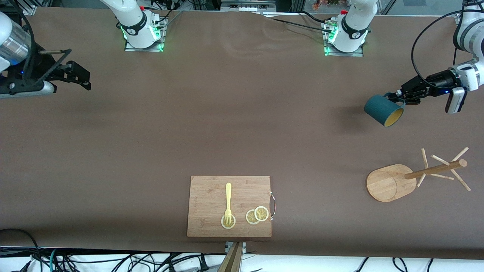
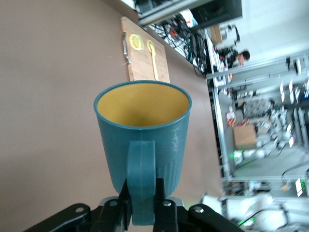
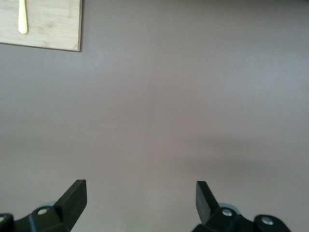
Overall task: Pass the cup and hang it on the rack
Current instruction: 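Lift the teal mug with the left gripper toward the wooden rack, then lower the mug handle onto a rack peg with the left gripper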
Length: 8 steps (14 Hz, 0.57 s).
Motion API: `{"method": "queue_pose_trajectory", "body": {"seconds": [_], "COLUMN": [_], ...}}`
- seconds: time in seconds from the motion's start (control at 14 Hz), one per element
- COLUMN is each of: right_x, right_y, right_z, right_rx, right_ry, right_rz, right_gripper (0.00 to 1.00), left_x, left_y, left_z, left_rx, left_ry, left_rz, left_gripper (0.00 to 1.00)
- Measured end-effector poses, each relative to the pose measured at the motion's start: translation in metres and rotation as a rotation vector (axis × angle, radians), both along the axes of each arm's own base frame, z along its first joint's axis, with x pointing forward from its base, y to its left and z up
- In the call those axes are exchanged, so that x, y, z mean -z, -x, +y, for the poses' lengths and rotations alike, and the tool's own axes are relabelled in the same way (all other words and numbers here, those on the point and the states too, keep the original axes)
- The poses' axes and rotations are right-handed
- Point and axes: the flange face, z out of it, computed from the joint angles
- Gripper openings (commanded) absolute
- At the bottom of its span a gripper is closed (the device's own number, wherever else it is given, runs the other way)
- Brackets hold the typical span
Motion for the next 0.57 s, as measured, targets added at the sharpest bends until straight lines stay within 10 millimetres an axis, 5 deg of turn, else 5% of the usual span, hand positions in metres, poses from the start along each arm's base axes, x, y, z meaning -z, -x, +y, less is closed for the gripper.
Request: {"method": "queue_pose_trajectory", "body": {"seconds": [0.29, 0.57], "right_x": [0.004, 0.021], "right_y": [-0.003, -0.016], "right_z": [0.006, 0.012], "right_rx": [-0.01, -0.019], "right_ry": [0.0, 0.0], "right_rz": [0.001, 0.002], "right_gripper": [1.0, 1.0], "left_x": [0.02, 0.021], "left_y": [-0.009, -0.034], "left_z": [0.052, 0.062], "left_rx": [-0.106, -0.213], "left_ry": [0.135, 0.277], "left_rz": [0.158, 0.218], "left_gripper": [0.0, 0.0]}}
